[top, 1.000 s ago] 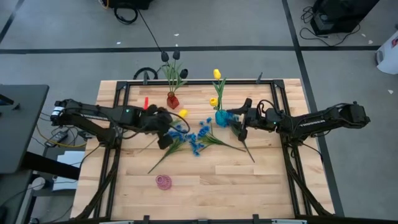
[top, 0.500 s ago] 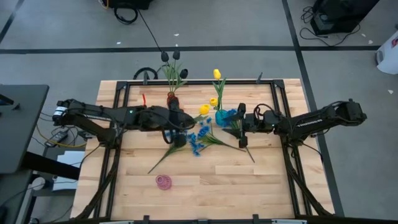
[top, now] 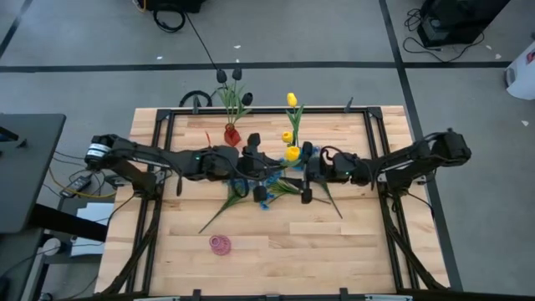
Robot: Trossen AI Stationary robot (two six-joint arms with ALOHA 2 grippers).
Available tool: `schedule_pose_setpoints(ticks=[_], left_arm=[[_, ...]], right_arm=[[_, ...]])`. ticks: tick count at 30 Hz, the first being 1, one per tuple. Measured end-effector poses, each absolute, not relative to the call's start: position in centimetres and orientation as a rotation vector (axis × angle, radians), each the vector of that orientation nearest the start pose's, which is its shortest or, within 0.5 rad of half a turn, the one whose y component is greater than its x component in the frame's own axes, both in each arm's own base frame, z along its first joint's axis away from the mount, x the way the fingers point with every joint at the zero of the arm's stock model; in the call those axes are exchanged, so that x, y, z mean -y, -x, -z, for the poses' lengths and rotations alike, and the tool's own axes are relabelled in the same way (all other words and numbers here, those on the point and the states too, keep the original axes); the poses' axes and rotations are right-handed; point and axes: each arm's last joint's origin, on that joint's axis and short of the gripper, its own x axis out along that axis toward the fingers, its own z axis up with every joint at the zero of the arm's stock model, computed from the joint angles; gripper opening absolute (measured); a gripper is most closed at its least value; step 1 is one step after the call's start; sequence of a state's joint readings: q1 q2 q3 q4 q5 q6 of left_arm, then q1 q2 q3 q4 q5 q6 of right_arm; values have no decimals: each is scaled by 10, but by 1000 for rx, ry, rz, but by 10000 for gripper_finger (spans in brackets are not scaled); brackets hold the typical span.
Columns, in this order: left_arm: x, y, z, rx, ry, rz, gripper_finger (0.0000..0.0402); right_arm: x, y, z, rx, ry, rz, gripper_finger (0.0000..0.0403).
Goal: Sort flowers into vase by color
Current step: Put the yellow tulip into the blue vase
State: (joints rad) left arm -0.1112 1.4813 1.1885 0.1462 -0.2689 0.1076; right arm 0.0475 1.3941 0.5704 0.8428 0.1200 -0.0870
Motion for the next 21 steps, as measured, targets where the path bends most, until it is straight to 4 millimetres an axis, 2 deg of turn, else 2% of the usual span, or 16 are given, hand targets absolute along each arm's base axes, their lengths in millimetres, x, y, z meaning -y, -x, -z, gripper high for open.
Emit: schedule_pose_setpoints(ticks=[7,15,19,21], left_arm=[[32,-350,-332,-144,-131,-140,33],[32,-349,-331,-158,-129,-140,34],[31,-348,-331,-171,-95,-151,58],[31,-347,-332,-173,-85,-160,83]], right_arm=[[-11,-284,-231,28,73,85,153],[-12,-283,-233,49,58,81,61],[-12,-283,-232,43,59,78,17],[-12,-283,-232,44,58,80,11]])
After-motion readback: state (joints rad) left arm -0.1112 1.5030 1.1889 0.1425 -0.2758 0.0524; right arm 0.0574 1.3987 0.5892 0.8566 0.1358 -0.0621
